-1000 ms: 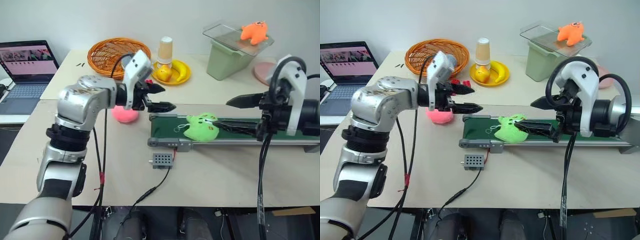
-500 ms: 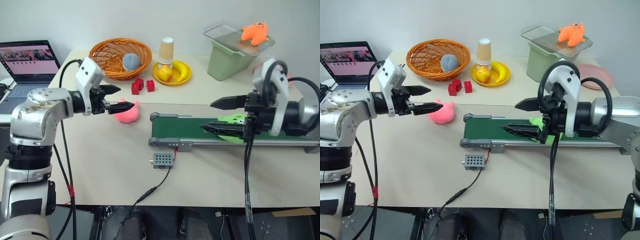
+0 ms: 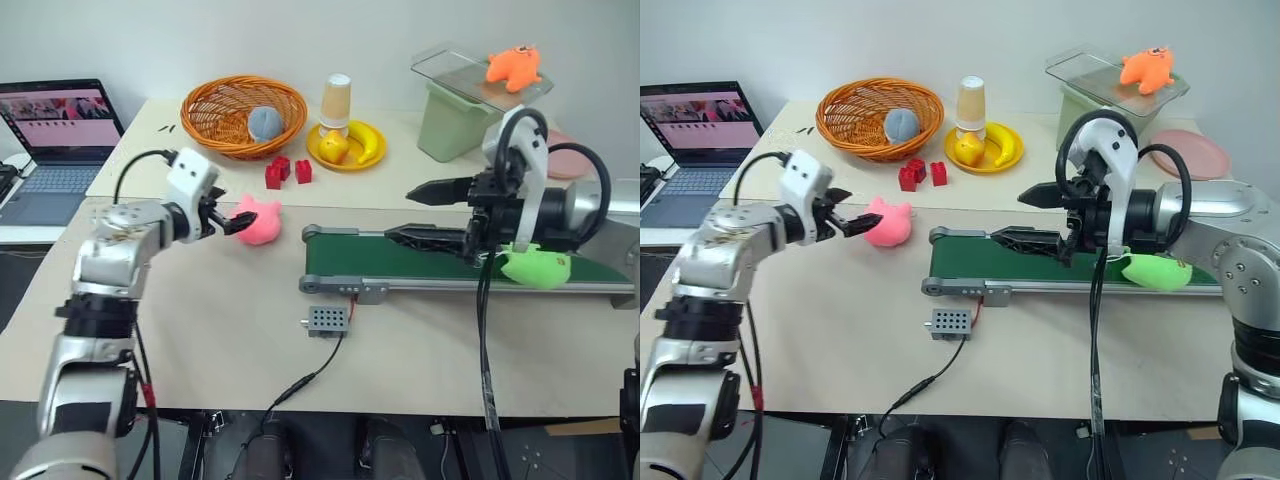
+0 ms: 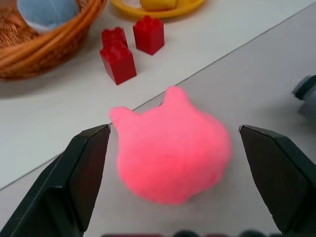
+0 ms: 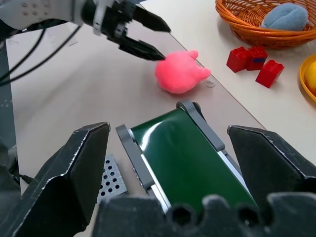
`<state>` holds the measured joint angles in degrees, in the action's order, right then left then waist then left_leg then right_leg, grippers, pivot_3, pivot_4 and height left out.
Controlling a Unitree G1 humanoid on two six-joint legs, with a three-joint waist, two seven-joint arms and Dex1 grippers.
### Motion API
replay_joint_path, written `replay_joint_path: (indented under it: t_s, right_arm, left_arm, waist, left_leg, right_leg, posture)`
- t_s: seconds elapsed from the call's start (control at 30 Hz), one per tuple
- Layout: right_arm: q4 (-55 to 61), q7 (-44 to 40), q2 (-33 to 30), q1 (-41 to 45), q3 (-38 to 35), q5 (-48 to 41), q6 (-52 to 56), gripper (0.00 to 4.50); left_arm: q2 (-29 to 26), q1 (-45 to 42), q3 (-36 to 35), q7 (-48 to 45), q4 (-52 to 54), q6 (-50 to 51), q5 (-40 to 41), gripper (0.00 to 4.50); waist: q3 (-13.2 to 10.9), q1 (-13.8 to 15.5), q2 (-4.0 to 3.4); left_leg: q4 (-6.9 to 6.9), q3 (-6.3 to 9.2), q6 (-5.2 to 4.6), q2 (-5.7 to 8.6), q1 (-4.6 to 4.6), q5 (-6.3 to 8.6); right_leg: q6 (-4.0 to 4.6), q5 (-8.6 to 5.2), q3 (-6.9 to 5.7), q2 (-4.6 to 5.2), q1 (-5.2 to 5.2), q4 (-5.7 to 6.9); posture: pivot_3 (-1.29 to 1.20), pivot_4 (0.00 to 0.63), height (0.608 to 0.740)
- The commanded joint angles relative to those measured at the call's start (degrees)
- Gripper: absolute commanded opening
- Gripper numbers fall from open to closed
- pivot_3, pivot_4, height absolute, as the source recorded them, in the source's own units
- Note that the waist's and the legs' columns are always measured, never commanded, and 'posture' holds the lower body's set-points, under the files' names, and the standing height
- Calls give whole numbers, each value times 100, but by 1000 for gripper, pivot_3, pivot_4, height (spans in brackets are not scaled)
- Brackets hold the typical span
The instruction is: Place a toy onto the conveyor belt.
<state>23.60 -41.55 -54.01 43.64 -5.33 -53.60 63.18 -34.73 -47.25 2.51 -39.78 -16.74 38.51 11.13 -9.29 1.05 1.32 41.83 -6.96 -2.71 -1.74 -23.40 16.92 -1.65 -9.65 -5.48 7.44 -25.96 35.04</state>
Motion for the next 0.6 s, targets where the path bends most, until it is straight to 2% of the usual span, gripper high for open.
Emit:
replay_joint_path:
  t_s: [0.03, 0.33, 0.47, 0.6]
  right_arm:
    - [254, 149, -66, -57, -378, -67, 14, 4500]
    - [693, 705, -97, -344, -840, -384, 307, 4500]
    - [822, 943, -93, -392, -975, -557, 400, 4500]
    - [871, 1086, -137, -388, -1033, -682, 447, 4500]
  left_arm:
    - [197, -642, 169, 113, -837, -324, -315, 4470]
    - [656, -1806, 364, 219, -3265, -616, -846, 4470]
    - [762, -1868, 489, 42, -3809, -536, -1010, 4470]
    - [913, -1922, 225, 133, -4180, -401, -873, 4470]
  waist:
    - [0, -15, 0]
    - [0, -49, 1]
    - [0, -54, 2]
    - [1, -54, 3]
  left_leg:
    - [0, -3, 0, 0, -2, 0]
    - [0, -17, 0, -2, -4, 0]
    - [-1, -16, 0, -2, -3, 0]
    - [0, -14, 0, -3, 0, 0]
  right_leg:
    - [0, 0, -1, 0, -1, -1]
    - [-2, 1, -6, 0, -2, -1]
    - [-2, 1, -3, 0, -4, -1]
    - [-2, 1, -2, 0, -2, 2]
  posture:
    - [0, 150, 734]
    - [0, 150, 734]
    - [0, 150, 734]
    - [0, 150, 734]
